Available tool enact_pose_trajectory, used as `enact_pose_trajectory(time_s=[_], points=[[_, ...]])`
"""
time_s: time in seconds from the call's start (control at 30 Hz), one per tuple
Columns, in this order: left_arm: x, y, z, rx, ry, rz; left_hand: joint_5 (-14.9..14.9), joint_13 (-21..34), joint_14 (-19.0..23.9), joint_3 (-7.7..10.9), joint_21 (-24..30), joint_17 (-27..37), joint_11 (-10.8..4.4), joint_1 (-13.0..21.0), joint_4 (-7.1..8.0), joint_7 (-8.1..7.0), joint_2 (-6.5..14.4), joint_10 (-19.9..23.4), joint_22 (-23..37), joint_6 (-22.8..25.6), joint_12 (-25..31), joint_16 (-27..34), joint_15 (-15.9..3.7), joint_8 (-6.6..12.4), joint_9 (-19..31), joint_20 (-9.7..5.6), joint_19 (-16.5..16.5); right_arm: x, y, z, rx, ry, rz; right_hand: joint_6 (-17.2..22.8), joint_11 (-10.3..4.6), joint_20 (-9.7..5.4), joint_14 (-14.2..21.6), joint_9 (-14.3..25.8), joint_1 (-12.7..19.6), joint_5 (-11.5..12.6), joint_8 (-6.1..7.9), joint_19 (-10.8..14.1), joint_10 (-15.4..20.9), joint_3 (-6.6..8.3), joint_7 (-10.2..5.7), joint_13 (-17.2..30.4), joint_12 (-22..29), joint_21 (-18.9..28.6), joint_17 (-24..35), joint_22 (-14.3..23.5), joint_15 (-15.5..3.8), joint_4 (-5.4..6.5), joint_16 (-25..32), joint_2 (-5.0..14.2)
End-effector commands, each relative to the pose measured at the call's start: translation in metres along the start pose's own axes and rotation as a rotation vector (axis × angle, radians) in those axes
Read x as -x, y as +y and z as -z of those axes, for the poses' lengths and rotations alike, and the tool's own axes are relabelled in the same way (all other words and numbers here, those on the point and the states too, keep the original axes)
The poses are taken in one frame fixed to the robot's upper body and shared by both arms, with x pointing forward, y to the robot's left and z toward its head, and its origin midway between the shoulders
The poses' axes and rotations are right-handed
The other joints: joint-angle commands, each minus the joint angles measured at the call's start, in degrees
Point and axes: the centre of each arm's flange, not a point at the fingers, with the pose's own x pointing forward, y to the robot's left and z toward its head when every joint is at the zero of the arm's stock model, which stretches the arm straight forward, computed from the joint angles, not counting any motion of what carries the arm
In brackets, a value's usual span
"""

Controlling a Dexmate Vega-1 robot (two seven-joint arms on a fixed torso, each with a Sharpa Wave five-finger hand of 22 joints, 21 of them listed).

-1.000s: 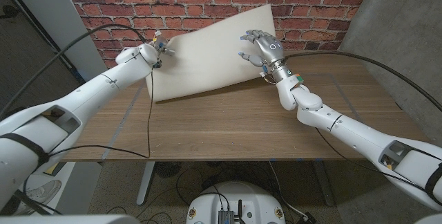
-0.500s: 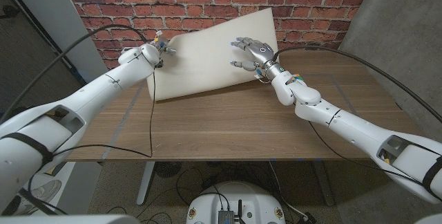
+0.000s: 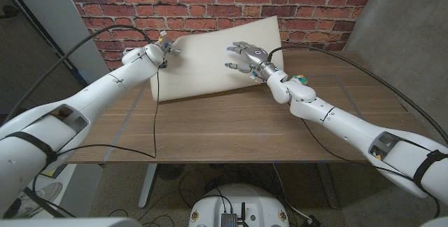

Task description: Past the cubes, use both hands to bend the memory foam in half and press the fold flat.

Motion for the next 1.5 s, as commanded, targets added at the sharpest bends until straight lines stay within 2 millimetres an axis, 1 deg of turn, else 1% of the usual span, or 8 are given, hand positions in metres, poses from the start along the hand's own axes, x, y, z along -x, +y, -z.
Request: enact_pose_trajectory(time_s=[0.03, 0.27, 0.83, 0.93, 1.13, 1.33, 1.43, 1.5], points=[[-0.001, -0.001, -0.002, 0.004, -0.001, -0.008, 0.1, 0.1, 0.1, 1.59, 0.3, 0.1, -5.63, -0.1, 0.92, 1.20, 0.6, 5.9, 0.2, 1.5, -0.1, 0.2, -0.25, -0.23, 0.1, -0.23, 0.2, -0.018, 0.018, -0.010, 0.027, 0.076, -0.076, -1.0, 0.10, -0.85, -0.8, 0.0, -0.6, -0.5, 0.11, -0.4, -1.2, -0.19, -0.35, 0.1, -0.3, -0.2, -0.3, 0.1, -0.57, 0.24, 0.2, 0.09], [0.001, -0.001, 0.001, 0.013, 0.002, -0.013, 0.1, 0.1, 0.1, 1.62, 0.4, 0.1, -5.53, -0.2, 0.88, 1.09, 0.7, 6.0, 0.2, 1.5, -0.2, 0.2, -0.31, -0.31, 0.2, -0.22, 0.1, -0.029, 0.032, -0.009, 0.081, 0.102, -0.113, -4.1, 0.72, -1.86, -1.9, -0.1, 1.3, -1.1, -0.35, -0.4, -2.7, 0.21, -0.34, 0.1, -0.4, -0.2, -1.7, 0.1, 0.11, -1.77, 0.2, -0.61], [0.003, -0.008, 0.005, -0.032, 0.025, -0.017, 0.1, -0.2, -0.4, 1.71, 0.5, 0.1, -5.83, -0.4, 0.78, 1.02, 0.6, 5.7, 0.2, 1.5, -0.9, 0.0, -0.27, -0.72, 0.0, -0.31, -0.2, -0.044, 0.055, -0.011, 0.092, 0.106, -0.163, -4.8, 0.54, -2.05, -2.1, -0.1, 3.2, -1.3, -0.04, -0.3, -3.0, 0.70, -0.36, 0.1, -0.2, -0.2, -2.6, 0.1, 0.19, -3.22, 0.4, -0.88], [0.003, -0.009, 0.003, -0.051, 0.028, -0.026, 0.0, -0.5, -0.6, 1.63, 0.4, 0.1, -5.81, -0.6, 0.88, 0.28, 0.6, 5.4, 0.2, 0.9, -1.4, -0.1, -0.29, -1.07, -0.1, -0.34, -0.6, -0.045, 0.058, -0.012, 0.100, 0.108, -0.170, -4.7, 0.45, -2.10, -2.2, -0.1, 3.4, -1.4, 0.05, -0.2, -3.1, 0.76, -0.35, 0.1, -0.2, -0.1, -2.7, 0.1, 0.21, -3.38, 0.4, -0.87], [0.006, -0.011, 0.000, -0.079, 0.007, -0.061, -0.4, -2.0, -6.3, 0.56, -0.2, 0.5, -6.69, -1.9, 1.34, -2.81, 0.6, 1.8, 0.3, -5.5, -4.8, -1.0, -0.20, -3.05, -1.0, 0.28, -3.9, -0.049, 0.065, -0.012, 0.119, 0.132, -0.194, -4.5, 0.62, -2.08, -2.1, -0.1, 3.5, -1.4, 0.19, -0.2, -3.0, 0.76, -0.34, 0.1, -0.1, -0.1, -2.8, 0.1, 0.34, -3.46, 0.5, -0.90], [0.011, -0.011, -0.003, -0.102, -0.018, -0.109, -0.8, -3.4, -15.7, -1.09, -1.3, 1.1, -6.36, -1.8, -0.37, -5.61, 0.7, -4.9, 0.3, -15.0, -9.6, -1.0, 1.23, -3.67, -2.6, 2.37, -8.9, -0.052, 0.073, -0.008, 0.131, 0.157, -0.223, -4.1, 0.67, -2.07, -2.1, -0.1, 3.4, -1.6, 0.42, -0.1, -2.9, 0.70, -0.31, 0.1, 0.0, -0.1, -2.9, 0.1, 0.40, -3.41, 0.6, -0.88], [0.014, -0.011, -0.004, -0.116, -0.028, -0.140, -0.9, -3.9, -21.1, -3.94, -1.9, 1.3, -6.40, -2.5, -1.39, -6.76, 0.3, -9.9, 0.3, -21.5, -12.2, -0.8, 1.88, -3.76, -4.0, 3.91, -12.2, -0.054, 0.077, -0.006, 0.142, 0.170, -0.239, -3.9, 0.59, -2.04, -2.1, -0.1, 3.3, -1.6, 0.48, -0.1, -2.9, 0.66, -0.32, 0.1, 0.0, -0.1, -2.9, 0.1, 0.48, -3.39, 0.7, -0.89], [0.017, -0.011, -0.006, -0.128, -0.038, -0.165, -1.1, -4.2, -25.0, -7.29, -2.9, 1.5, -5.87, -4.2, -1.35, -7.11, -0.8, -15.2, 0.2, -25.2, -14.2, -0.7, 2.60, -3.56, -5.1, 4.81, -14.8, -0.055, 0.079, -0.005, 0.149, 0.175, -0.247, -3.9, 0.62, -2.06, -2.1, -0.1, 3.3, -1.6, 0.51, -0.1, -2.9, 0.64, -0.33, 0.1, 0.0, -0.1, -2.9, 0.1, 0.47, -3.38, 0.7, -0.89]])
